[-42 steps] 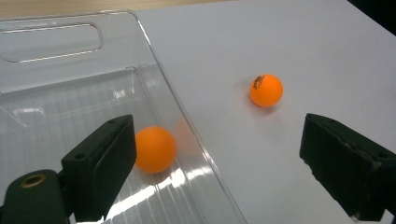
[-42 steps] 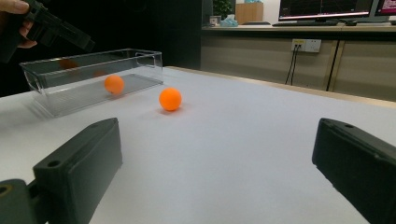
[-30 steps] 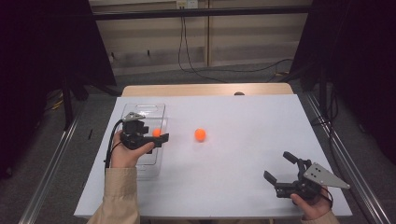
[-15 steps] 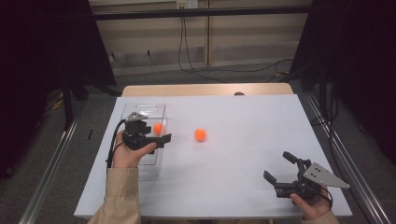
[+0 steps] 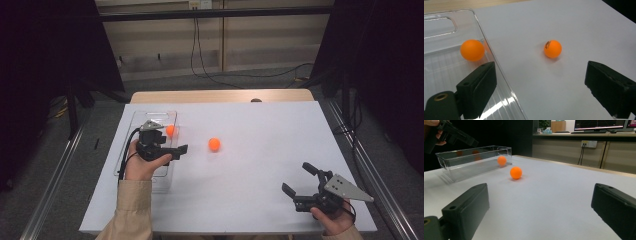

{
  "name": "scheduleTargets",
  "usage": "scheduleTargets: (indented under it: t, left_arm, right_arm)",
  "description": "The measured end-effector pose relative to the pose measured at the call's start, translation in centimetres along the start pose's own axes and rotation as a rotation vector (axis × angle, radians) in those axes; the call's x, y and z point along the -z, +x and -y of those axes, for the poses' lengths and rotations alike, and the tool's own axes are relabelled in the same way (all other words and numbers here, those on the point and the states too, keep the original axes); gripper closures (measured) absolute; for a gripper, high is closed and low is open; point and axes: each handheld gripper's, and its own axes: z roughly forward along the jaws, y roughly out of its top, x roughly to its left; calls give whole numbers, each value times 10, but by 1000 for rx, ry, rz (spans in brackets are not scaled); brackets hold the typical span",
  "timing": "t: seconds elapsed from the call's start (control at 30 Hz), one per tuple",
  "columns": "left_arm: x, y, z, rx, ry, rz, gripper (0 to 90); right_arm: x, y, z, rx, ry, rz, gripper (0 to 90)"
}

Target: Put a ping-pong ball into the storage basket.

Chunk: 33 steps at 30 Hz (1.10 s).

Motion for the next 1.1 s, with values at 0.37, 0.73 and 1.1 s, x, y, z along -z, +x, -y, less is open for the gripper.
scheduleTargets:
  t: [0.37,0.73,1.1]
  left_arm:
    - [-9,-7,0,-8,10,6,106]
    - [-13,-12,0,-18,15,16,106]
    - [-19,-16,0,-30,26,16,105]
  right_arm:
    - [-1,0,0,2,-2,3,12]
    - [-1,0,0,3,-3,3,13]
    - [-1,0,0,2,-2,2,13]
